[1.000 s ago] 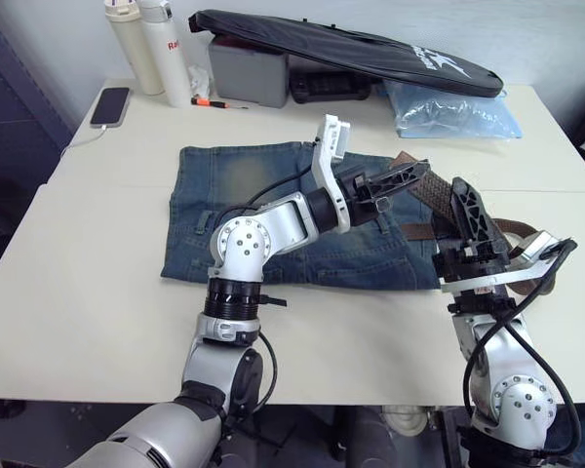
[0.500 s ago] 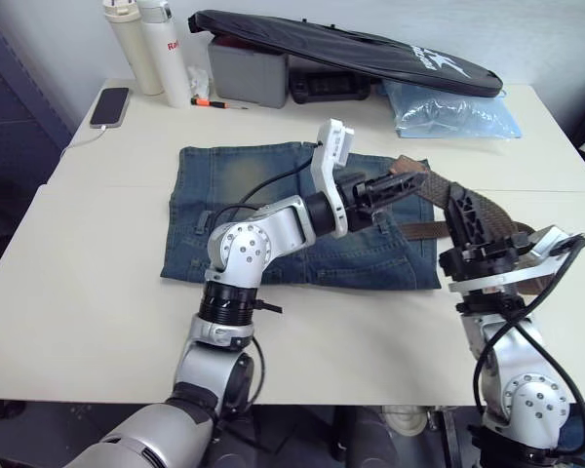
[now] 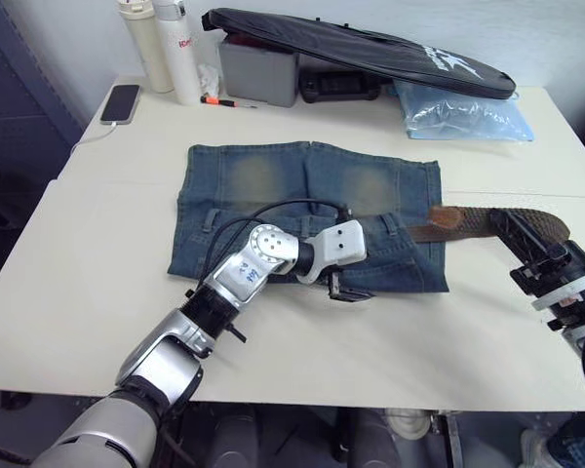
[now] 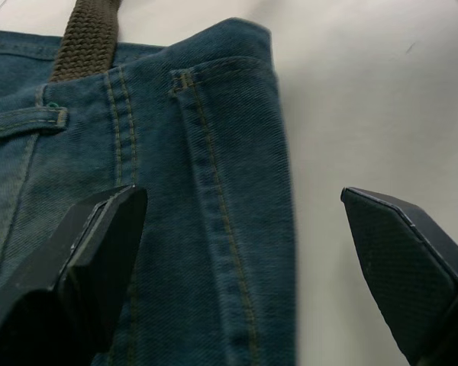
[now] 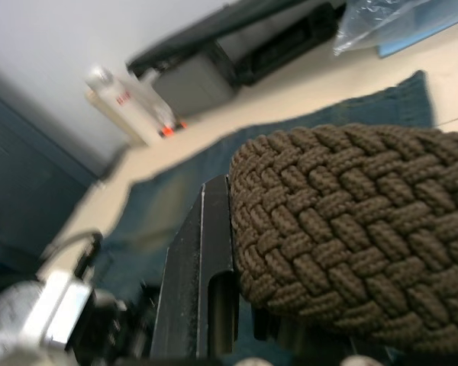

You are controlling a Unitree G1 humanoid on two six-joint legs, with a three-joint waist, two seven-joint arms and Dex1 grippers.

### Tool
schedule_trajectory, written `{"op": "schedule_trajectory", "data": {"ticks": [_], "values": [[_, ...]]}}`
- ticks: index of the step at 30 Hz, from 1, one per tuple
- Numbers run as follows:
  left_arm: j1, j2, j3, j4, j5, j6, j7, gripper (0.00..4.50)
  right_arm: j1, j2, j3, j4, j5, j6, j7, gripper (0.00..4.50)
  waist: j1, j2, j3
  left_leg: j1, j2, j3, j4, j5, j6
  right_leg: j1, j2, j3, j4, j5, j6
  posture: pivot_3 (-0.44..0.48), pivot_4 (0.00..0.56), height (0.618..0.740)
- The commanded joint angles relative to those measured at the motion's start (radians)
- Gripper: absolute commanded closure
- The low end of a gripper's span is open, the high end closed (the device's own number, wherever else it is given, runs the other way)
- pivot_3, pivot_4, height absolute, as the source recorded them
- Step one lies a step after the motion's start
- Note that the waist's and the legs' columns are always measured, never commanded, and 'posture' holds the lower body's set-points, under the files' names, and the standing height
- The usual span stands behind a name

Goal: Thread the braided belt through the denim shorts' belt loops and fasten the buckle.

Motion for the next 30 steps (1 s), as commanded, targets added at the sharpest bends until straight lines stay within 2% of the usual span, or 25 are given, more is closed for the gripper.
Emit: {"op": "schedule_trajectory", "data": {"ticks": [1, 7, 10, 15, 19, 24, 30], "values": [[-0.033, -0.048, -0.011, 0.073, 0.074, -0.125, 0.009, 0.02, 0.023, -0.08, -0.118, -0.039, 0.042, 0.052, 0.002, 4.5, 0.001, -0.001, 0.0, 0.0, 0.0, 0.0, 0.0, 0.0, 0.0, 0.0, 0.0, 0.0, 0.0, 0.0, 0.0, 0.0, 0.15, 0.739], [-0.045, -0.129, -0.003, 0.199, 0.139, -0.213, 0.008, 0.02, 0.057, -0.122, -0.179, -0.03, 0.048, 0.103, 0.002, 4.5, 0.0, -0.002, 0.001, -0.001, 0.0, 0.0, 0.0, -0.001, 0.001, 0.0, 0.0, 0.0, -0.003, 0.001, 0.001, 0.0, 0.15, 0.739], [-0.042, -0.127, -0.013, 0.243, 0.19, -0.248, 0.006, 0.88, 0.05, -0.116, -0.177, -0.037, 0.047, 0.107, -0.006, 4.5, 0.0, -0.002, 0.001, -0.001, 0.0, 0.0, 0.001, -0.001, 0.001, 0.0, 0.0, 0.0, -0.004, 0.001, 0.002, 0.0, 0.15, 0.739], [-0.02, -0.104, -0.003, 0.238, 0.208, -0.286, -0.046, 2.87, 0.044, -0.118, -0.167, -0.034, 0.039, 0.115, -0.006, 4.5, 0.0, -0.002, 0.001, -0.001, 0.0, 0.0, 0.001, -0.001, 0.001, 0.0, 0.0, 0.0, -0.007, 0.002, 0.002, 0.0, 0.15, 0.739], [0.031, -0.06, 0.012, 0.154, 0.164, -0.305, -0.158, 4.46, 0.041, -0.131, -0.151, -0.022, 0.031, 0.141, 0.022, 4.5, -0.006, -0.001, 0.0, -0.001, 0.0, 0.0, 0.001, -0.001, 0.001, 0.0, 0.0, 0.0, -0.003, 0.002, 0.002, 0.0, 0.15, 0.739], [0.161, 0.078, 0.024, -0.046, 0.061, -0.267, -0.379, 4.46, 0.032, -0.135, -0.106, -0.04, 0.059, 0.171, 0.03, 4.5, -0.007, 0.0, 0.0, -0.001, 0.0, 0.0, 0.0, -0.001, 0.001, 0.0, 0.0, 0.0, -0.001, 0.002, 0.002, 0.0, 0.15, 0.739], [0.255, 0.22, 0.055, -0.217, -0.026, -0.205, -0.518, 4.46, 0.028, -0.093, -0.044, -0.088, 0.112, 0.151, -0.032, 4.5, -0.008, 0.0, 0.0, -0.001, 0.0, 0.0, 0.002, -0.001, 0.001, 0.0, 0.0, 0.0, 0.001, 0.002, 0.001, 0.0, 0.15, 0.739]]}}
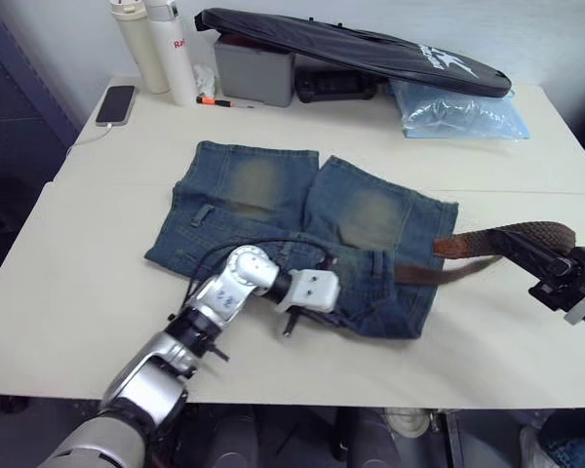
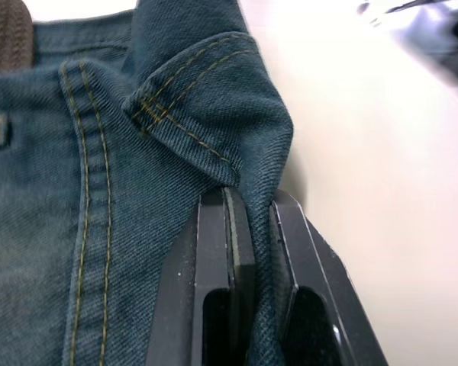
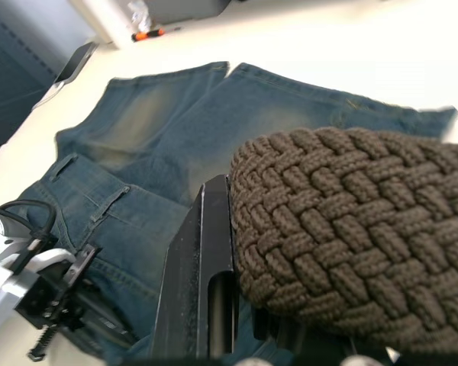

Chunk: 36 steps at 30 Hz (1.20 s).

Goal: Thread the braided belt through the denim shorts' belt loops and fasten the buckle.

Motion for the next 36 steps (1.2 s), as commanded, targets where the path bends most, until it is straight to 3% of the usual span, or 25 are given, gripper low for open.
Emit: {"op": "schedule_trajectory", "data": {"ticks": [1, 7, 12, 17, 25, 36], "values": [[0.047, 0.066, 0.018, -0.101, -0.052, 0.043, -0.09, 4.46, 0.0, 0.036, 0.033, -0.072, 0.063, -0.031, -0.054, 4.5, 0.001, 0.0, 0.0, 0.0, 0.0, 0.0, 0.0, 0.0, 0.0, 0.0, 0.0, 0.0, 0.0, 0.0, 0.0, 0.0, 0.15, 0.739], [0.076, 0.106, 0.054, -0.178, -0.086, 0.167, -0.08, 4.46, 0.015, 0.101, 0.103, -0.146, 0.117, -0.087, -0.163, 4.5, 0.002, 0.0, 0.0, 0.0, 0.0, 0.0, 0.001, 0.0, 0.0, 0.0, 0.0, 0.0, 0.0, 0.0, 0.0, 0.0, 0.15, 0.739], [0.045, 0.131, 0.129, -0.275, -0.204, 0.396, -0.095, 2.26, 0.024, 0.121, 0.145, -0.187, 0.16, -0.136, -0.254, 4.5, 0.002, 0.0, 0.0, 0.0, 0.0, 0.0, 0.001, 0.0, 0.0, 0.0, 0.0, 0.0, 0.001, 0.0, 0.0, 0.0, 0.15, 0.739], [-0.017, 0.218, 0.255, -0.325, -0.314, 0.575, -0.1, 0.05, 0.035, 0.166, 0.248, -0.24, 0.194, -0.204, -0.404, 4.5, 0.0, 0.0, 0.0, 0.0, 0.0, -0.001, 0.001, 0.0, 0.0, 0.0, 0.0, 0.0, 0.002, 0.0, 0.0, 0.0, 0.15, 0.739], [-0.032, 0.246, 0.315, -0.376, -0.326, 0.692, 0.01, 0.05, -0.04, 0.291, 0.421, -0.218, 0.146, -0.29, -0.573, 4.5, -0.001, -0.001, 0.0, 0.0, 0.0, 0.0, 0.001, 0.0, 0.0, 0.0, 0.0, 0.001, 0.002, 0.0, 0.0, 0.0, 0.15, 0.739], [0.014, 0.284, 0.355, -0.433, -0.323, 0.705, 0.117, 0.05, -0.049, 0.274, 0.442, -0.144, 0.113, -0.269, -0.609, 4.5, -0.003, -0.001, 0.0, -0.001, 0.0, 0.0, 0.001, 0.0, 0.0, -0.001, 0.0, 0.001, 0.002, 0.0, 0.0, 0.0, 0.15, 0.739]]}}
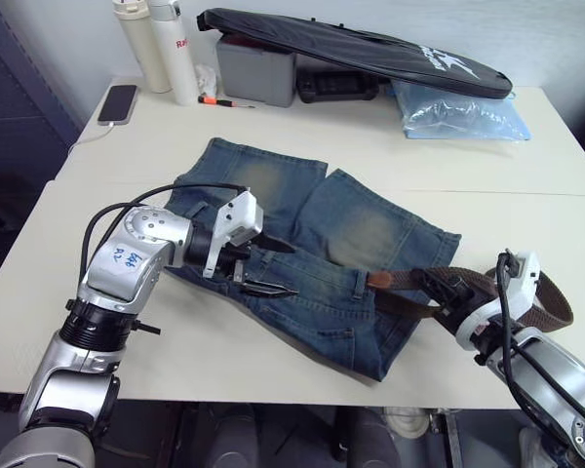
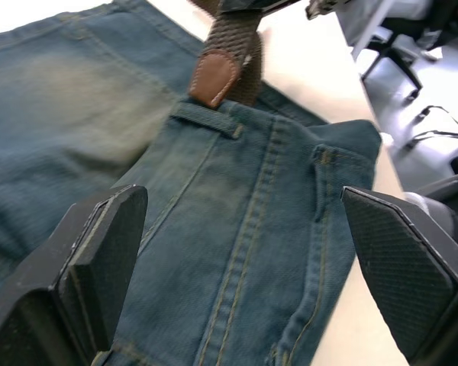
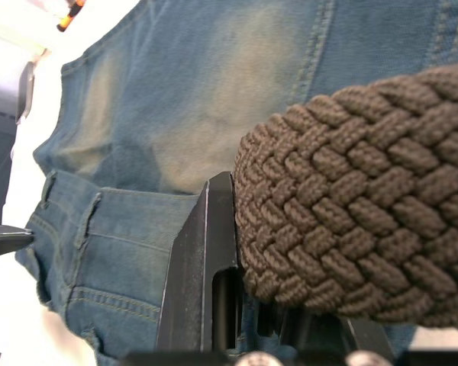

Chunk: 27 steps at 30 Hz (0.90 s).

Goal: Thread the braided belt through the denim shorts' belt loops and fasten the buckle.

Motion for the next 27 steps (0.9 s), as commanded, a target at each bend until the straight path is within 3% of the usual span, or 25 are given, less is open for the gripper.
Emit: {"op": "schedule_trajectory", "data": {"ticks": [1, 17, 27], "values": [[0.013, 0.011, 0.019, -0.048, -0.018, -0.003, 0.016, 0.05, -0.007, -0.02, -0.019, -0.006, 0.008, 0.002, 0.004, 4.5, 0.0, 0.0, 0.0, 0.0, 0.0, 0.0, 0.0, 0.0, 0.0, 0.0, 0.0, 0.0, 0.0, 0.0, 0.0, 0.0, 0.15, 0.739], [0.036, 0.009, 0.023, -0.09, -0.029, -0.002, 0.059, 0.05, -0.056, 0.003, 0.108, 0.033, -0.018, 0.054, 0.005, 4.5, 0.0, 0.0, 0.0, 0.0, 0.0, 0.0, 0.0, 0.0, 0.0, 0.0, 0.0, 0.0, 0.0, 0.0, 0.0, 0.0, 0.15, 0.739], [0.043, 0.004, 0.018, -0.125, -0.043, 0.018, 0.09, 0.05, -0.155, 0.158, 0.238, 0.132, -0.161, 0.082, 0.058, 4.5, -0.022, -0.001, 0.0, 0.0, 0.0, 0.0, -0.001, 0.0, 0.0, -0.001, 0.0, 0.0, 0.002, 0.0, 0.0, 0.0, 0.15, 0.739]]}}
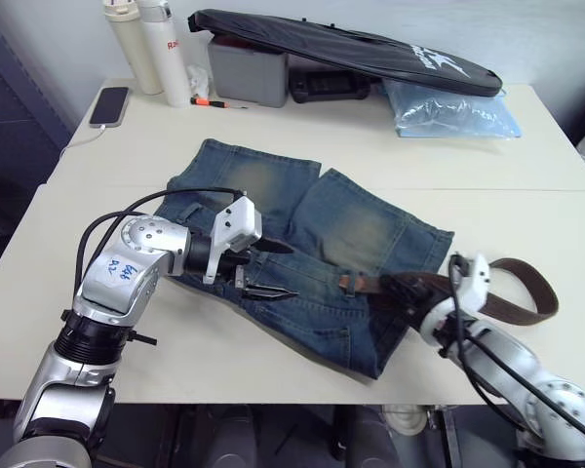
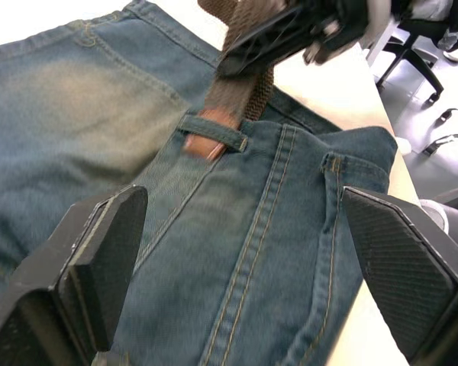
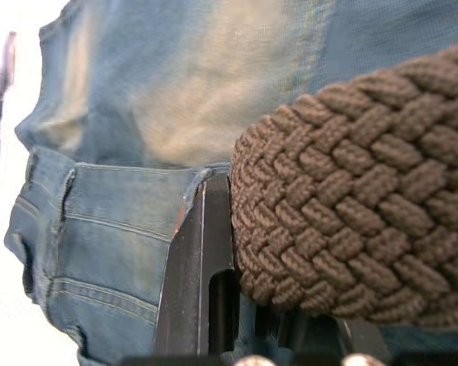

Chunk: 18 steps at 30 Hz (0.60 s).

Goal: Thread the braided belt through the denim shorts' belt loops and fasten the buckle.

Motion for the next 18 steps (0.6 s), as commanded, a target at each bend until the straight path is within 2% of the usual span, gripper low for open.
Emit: {"op": "schedule_trajectory", "data": {"ticks": [1, 9, 13, 14, 15, 18], "values": [[-0.011, 0.001, 0.015, -0.038, -0.02, 0.002, 0.009, 0.05, -0.006, 0.022, 0.037, 0.003, -0.029, 0.037, 0.035, 4.5, 0.0, 0.0, 0.0, 0.0, 0.0, 0.0, 0.0, 0.0, 0.0, 0.0, 0.0, 0.0, 0.0, 0.0, 0.0, 0.0, 0.15, 0.739], [-0.027, -0.026, -0.008, -0.034, -0.017, -0.004, 0.016, 0.05, -0.068, 0.098, 0.059, 0.091, -0.134, 0.067, 0.088, 4.5, -0.001, 0.0, 0.0, 0.0, 0.0, 0.0, 0.0, 0.0, 0.0, 0.0, 0.0, 0.0, 0.001, 0.0, 0.0, 0.0, 0.15, 0.739], [-0.037, -0.04, -0.015, -0.023, -0.011, -0.01, 0.017, 0.05, -0.052, 0.121, 0.036, 0.093, -0.139, 0.078, 0.1, 4.5, -0.001, 0.0, 0.0, 0.0, 0.0, 0.0, 0.0, 0.0, 0.0, 0.0, 0.0, 0.0, 0.001, 0.0, 0.0, 0.0, 0.15, 0.739], [-0.041, -0.045, -0.017, -0.016, -0.009, -0.015, 0.016, 0.0, -0.036, 0.119, 0.019, 0.082, -0.129, 0.077, 0.097, 3.62, 0.0, 0.0, 0.0, 0.0, 0.0, 0.0, 0.0, 0.0, 0.0, 0.0, 0.0, 0.0, 0.001, 0.0, 0.0, 0.0, 0.15, 0.739], [-0.044, -0.048, -0.02, -0.01, -0.007, -0.018, 0.016, 0.0, -0.021, 0.116, 0.003, 0.069, -0.117, 0.076, 0.089, 3.38, 0.0, 0.0, 0.0, 0.0, 0.0, 0.0, 0.0, 0.0, 0.0, 0.0, 0.0, 0.0, 0.001, 0.0, 0.0, 0.0, 0.15, 0.739], [-0.046, -0.055, -0.029, -0.002, -0.004, -0.03, 0.012, 0.0, 0.038, 0.113, -0.048, 0.021, -0.049, 0.06, 0.07, 1.95, 0.001, 0.0, 0.0, 0.0, 0.0, 0.0, 0.0, 0.0, 0.0, 0.0, 0.0, 0.0, 0.001, 0.0, 0.0, 0.0, 0.15, 0.739]]}}
